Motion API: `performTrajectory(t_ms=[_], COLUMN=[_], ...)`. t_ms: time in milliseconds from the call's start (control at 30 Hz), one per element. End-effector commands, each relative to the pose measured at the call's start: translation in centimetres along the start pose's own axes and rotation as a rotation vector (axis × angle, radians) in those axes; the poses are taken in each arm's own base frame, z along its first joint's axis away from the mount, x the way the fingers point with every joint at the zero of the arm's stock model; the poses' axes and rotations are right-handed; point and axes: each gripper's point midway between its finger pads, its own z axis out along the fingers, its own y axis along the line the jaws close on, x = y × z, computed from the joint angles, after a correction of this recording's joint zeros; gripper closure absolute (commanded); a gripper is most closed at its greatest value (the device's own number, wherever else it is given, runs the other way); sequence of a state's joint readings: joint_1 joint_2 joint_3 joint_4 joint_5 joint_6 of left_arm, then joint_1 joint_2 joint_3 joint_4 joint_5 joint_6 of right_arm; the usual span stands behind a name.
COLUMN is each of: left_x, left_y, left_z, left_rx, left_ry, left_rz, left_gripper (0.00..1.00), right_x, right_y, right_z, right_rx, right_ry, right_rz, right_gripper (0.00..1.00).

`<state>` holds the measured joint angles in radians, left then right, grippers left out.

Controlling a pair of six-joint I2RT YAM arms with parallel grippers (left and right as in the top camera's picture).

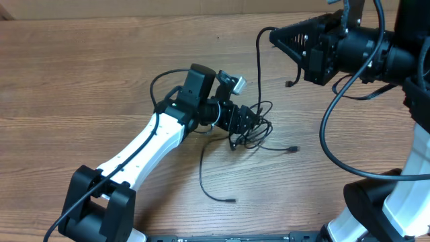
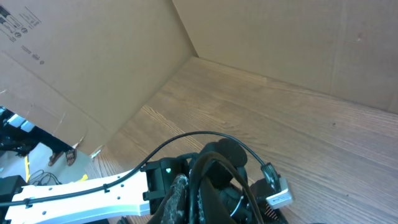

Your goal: Untangle cables

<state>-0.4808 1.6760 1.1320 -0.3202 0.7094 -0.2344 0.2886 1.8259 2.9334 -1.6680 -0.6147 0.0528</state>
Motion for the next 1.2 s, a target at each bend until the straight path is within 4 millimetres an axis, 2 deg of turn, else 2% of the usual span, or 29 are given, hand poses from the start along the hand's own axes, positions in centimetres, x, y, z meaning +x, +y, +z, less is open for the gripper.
performTrajectory(t_ms=[0,100,167,200,333,500,633,767,867,900,933,967,1067,1100,1167], left_x=[0.2,0.7,0.9,1.0,0.7,0.8,-0.7,-3.0,-3.8,-3.7,-3.4,-3.1,-2.2,-2.0,-1.9], left_y=[1.2,2.4,3.5,3.8,4.6,6.3,7.7,6.7,6.3,6.4,6.5,6.6,5.9,4.8,3.6], left_z=[0.1,0.0,-0.2,-0.3,-0.7,-1.6,-3.2,-4.8,-5.4,-5.4,-5.4,-5.4,-5.0,-4.6,-4.2], left_rx=[-0.068,-0.138,-0.2,-0.214,-0.244,-0.298,-0.336,-0.248,-0.221,-0.224,-0.225,-0.229,-0.195,-0.147,-0.09], left_ry=[0.005,0.017,0.023,0.026,0.028,0.039,-0.005,-0.057,-0.079,-0.075,-0.062,-0.048,-0.018,-0.01,-0.003], left_rz=[0.025,0.007,0.009,0.02,0.104,0.143,0.121,0.112,0.121,0.125,0.131,0.133,0.126,0.132,0.154], left_gripper=[0.25,0.15,0.02,0.0,0.0,0.0,0.0,0.0,0.01,0.03,0.1,0.11,0.04,0.0,0.0], right_x=[-0.6,-0.8,-1.1,-1.3,-1.9,-2.2,-2.3,-2.1,-1.9,-1.9,-1.9,-1.9,-1.9,-1.8,-1.8], right_y=[1.6,1.6,1.3,0.8,-1.8,-3.9,-5.1,-6.1,-6.6,-6.6,-6.6,-6.5,-6.5,-6.5,-6.5], right_z=[-1.8,-1.8,-1.9,-1.9,-2.4,-3.0,-3.4,-3.7,-3.9,-3.9,-3.9,-3.9,-3.8,-3.8,-3.8], right_rx=[-0.022,-0.021,-0.003,0.02,0.159,0.278,0.35,0.406,0.438,0.438,0.436,0.434,0.433,0.433,0.433], right_ry=[-0.053,-0.059,-0.071,-0.08,-0.11,-0.129,-0.137,-0.129,-0.126,-0.126,-0.126,-0.126,-0.124,-0.122,-0.12], right_rz=[-0.037,-0.042,-0.046,-0.047,-0.04,-0.035,-0.029,-0.019,-0.014,-0.014,-0.014,-0.014,-0.013,-0.012,-0.011], right_gripper=[0.96,0.96,0.96,0.96,0.96,0.96,0.96,0.96,0.96,0.96,0.96,0.96,0.96,0.96,0.96])
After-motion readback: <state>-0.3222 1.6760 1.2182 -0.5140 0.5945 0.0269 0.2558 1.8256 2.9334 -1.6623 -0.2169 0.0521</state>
